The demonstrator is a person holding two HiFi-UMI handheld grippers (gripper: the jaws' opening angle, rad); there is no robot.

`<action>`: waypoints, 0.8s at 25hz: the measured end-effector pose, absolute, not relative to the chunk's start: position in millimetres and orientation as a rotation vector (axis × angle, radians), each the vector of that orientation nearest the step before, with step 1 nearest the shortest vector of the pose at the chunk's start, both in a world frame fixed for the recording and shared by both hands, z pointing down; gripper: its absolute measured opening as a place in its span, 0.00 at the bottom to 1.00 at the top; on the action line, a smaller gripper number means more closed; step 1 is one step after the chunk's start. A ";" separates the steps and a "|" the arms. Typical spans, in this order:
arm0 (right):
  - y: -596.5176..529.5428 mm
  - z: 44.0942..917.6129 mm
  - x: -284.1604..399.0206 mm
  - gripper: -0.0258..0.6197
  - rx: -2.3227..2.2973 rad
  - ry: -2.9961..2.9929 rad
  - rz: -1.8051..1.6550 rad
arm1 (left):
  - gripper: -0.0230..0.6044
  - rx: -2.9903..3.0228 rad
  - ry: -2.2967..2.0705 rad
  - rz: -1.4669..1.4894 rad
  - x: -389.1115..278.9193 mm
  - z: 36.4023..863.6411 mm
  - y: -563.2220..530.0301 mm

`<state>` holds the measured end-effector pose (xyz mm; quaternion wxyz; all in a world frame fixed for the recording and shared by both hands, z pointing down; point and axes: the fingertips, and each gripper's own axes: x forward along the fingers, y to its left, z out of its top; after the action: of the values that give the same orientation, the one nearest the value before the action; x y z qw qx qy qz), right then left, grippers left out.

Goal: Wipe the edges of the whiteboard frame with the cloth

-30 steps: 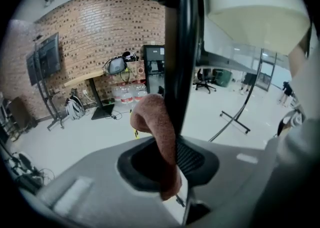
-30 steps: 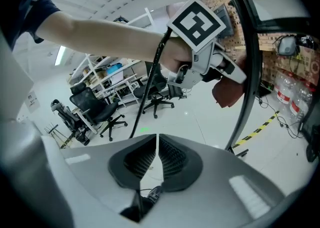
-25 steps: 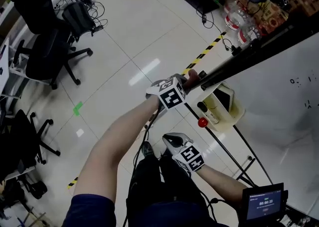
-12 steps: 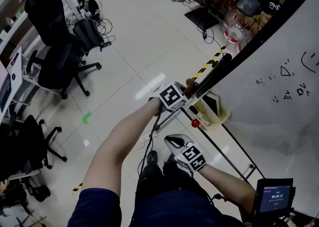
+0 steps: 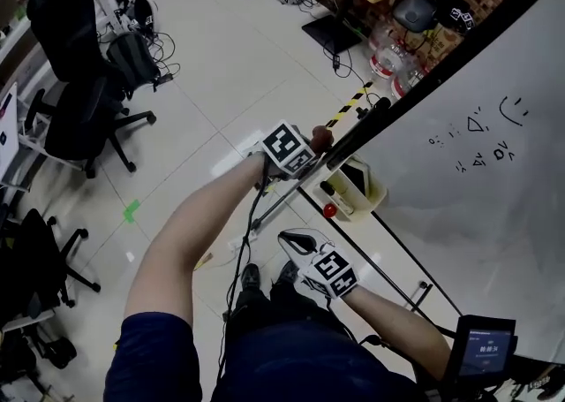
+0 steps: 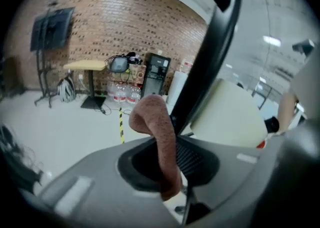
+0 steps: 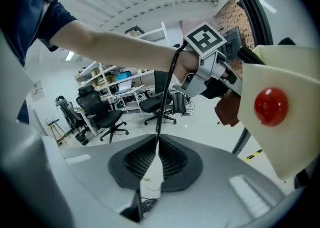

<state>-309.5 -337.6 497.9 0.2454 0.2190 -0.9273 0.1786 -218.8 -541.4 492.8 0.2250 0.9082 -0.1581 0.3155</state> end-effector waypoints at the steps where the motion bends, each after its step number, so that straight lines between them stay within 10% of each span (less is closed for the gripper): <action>1: -339.6 495.5 -306.9 0.07 0.610 -2.522 0.481 | 0.15 2.557 -0.439 0.971 -218.9 491.1 -539.5; 20: -362.2 453.8 -328.4 0.07 0.757 -2.456 0.364 | 0.15 2.957 -0.437 1.127 -202.8 367.4 -548.9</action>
<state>-328.4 -362.2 453.8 0.2697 0.2807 -0.9112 0.1349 -202.8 -548.9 367.4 -0.0264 0.9253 -0.1367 0.3527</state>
